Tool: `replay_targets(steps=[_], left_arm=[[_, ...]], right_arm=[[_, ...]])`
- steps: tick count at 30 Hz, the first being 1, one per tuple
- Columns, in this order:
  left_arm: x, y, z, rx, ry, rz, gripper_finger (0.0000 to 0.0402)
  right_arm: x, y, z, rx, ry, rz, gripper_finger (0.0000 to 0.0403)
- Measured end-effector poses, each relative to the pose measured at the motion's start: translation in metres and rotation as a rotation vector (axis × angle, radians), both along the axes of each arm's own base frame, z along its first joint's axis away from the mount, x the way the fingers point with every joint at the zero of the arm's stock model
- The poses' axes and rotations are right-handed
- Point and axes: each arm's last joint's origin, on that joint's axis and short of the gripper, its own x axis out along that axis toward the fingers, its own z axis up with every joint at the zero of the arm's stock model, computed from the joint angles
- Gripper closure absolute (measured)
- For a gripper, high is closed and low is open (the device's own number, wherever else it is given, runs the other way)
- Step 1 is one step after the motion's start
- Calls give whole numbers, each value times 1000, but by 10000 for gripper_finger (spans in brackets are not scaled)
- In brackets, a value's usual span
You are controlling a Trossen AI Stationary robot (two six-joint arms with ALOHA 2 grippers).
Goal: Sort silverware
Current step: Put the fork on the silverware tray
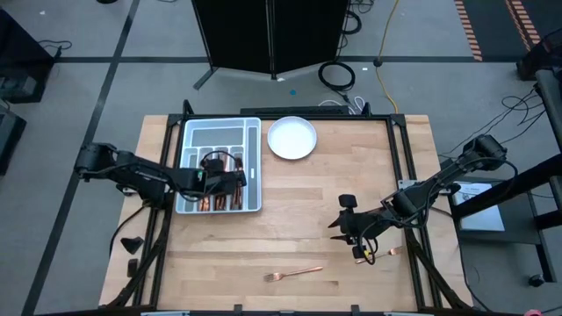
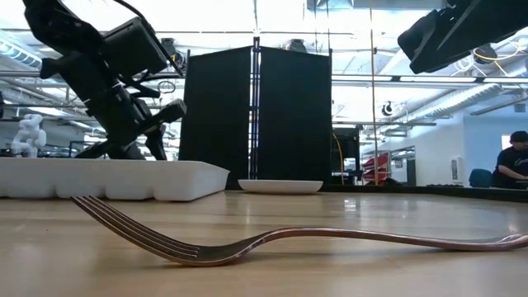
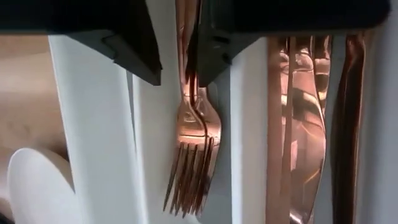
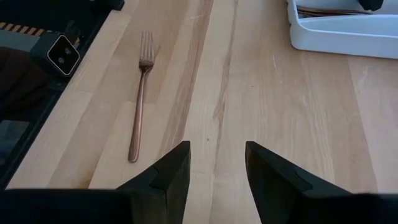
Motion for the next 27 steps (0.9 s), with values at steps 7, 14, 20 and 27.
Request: replay_targets(steps=[7,14,20,27], left_arm=[[0,4,18,83,20,-157,259],[13,-9,66,274,-55,-415,258],[39,-51,84,432,-233,-697,258],[83,-113,77,557,-225,-990,258]], right_arm=[[0,0,0,0,0,0,259],[0,0,0,3,1,-2,259],[1,0,1,4,-8,0,259],[2,1,2,20,-27,-4,259]])
